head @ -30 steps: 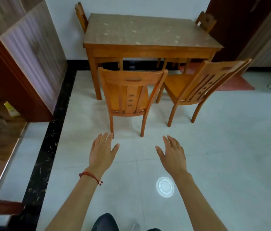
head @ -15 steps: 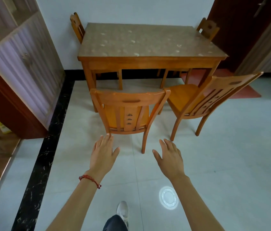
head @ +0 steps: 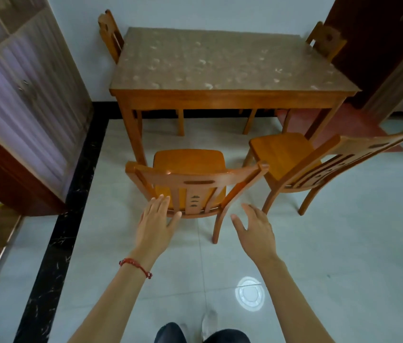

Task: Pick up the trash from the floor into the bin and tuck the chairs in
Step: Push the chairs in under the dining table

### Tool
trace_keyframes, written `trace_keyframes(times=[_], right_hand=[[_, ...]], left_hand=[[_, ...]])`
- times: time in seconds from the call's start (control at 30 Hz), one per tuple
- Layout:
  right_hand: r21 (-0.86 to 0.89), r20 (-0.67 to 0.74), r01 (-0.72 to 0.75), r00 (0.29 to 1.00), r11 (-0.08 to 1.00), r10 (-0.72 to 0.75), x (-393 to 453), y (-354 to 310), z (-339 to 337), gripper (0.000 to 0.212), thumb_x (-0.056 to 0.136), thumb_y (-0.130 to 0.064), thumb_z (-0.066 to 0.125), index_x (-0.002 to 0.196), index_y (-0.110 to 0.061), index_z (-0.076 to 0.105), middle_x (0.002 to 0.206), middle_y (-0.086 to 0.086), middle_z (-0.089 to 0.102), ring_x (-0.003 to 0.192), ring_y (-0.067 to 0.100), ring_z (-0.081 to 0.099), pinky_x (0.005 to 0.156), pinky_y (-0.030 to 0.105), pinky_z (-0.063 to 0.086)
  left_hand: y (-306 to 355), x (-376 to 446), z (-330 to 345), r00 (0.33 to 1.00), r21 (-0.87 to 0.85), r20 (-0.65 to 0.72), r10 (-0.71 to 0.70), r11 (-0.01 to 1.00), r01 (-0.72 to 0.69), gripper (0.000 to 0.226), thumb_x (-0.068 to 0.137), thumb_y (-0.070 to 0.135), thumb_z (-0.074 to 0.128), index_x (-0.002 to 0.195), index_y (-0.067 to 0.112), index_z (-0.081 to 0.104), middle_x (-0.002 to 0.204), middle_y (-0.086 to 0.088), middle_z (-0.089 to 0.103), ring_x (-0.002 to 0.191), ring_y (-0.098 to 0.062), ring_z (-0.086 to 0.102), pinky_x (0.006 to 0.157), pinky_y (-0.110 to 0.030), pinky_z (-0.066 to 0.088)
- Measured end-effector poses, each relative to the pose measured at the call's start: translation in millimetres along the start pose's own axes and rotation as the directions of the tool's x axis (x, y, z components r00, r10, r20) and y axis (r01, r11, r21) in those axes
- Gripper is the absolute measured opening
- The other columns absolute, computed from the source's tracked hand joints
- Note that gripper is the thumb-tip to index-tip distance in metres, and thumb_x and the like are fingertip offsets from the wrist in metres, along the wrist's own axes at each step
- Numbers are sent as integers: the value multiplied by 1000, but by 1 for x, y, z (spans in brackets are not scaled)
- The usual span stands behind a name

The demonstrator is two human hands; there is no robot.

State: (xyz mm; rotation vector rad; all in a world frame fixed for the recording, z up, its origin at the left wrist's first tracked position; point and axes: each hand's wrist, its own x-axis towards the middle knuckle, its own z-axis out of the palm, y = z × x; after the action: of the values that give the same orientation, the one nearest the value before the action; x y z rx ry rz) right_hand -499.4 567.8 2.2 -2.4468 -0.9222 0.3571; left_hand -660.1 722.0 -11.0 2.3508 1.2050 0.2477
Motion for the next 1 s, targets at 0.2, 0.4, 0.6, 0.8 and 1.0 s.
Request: trace_keyframes(times=[0.2,0.4,0.6,0.8,1.0], right_hand=[[314,80,-162,986,935,144,58,-6,-8,36,91,-41,42,105,-12,58,106,6,63,105,23,54,87,36,45],[591,179,-394,915,704,362,106,-18,1,44,88,-37,50,86,5,61,89,26,67,86,36,64,82,48,52],[611,180,-410,905,677,385,135,-20,23,36,85,-43,54,73,-10,62,71,7,67,74,25,65,69,35,52],[629,95,-340,926,699,365,146,-23,34,30,86,-35,56,78,-8,64,65,-2,63,62,13,61,51,17,38],[636,61,-320,928,702,367,153,-18,40,31,86,-31,57,73,-4,64,64,4,65,63,18,62,54,22,42]], left_hand=[[11,41,8,983,-255,8,-184,950,180,59,91,46,39,139,12,30,145,-11,38,134,-28,33,107,-43,30],[30,80,4,908,-534,29,-418,762,368,37,92,44,37,75,16,56,69,1,56,72,-21,57,55,-26,34],[34,108,3,808,-644,10,-588,614,455,30,86,38,55,75,9,55,72,-3,58,71,-21,54,60,-26,37],[33,118,12,790,-596,-81,-608,665,451,24,82,33,62,70,14,54,59,9,50,56,2,43,49,-12,28],[27,125,20,761,-640,-93,-642,624,448,27,78,34,67,72,8,62,58,4,55,58,-10,52,59,-27,42]])
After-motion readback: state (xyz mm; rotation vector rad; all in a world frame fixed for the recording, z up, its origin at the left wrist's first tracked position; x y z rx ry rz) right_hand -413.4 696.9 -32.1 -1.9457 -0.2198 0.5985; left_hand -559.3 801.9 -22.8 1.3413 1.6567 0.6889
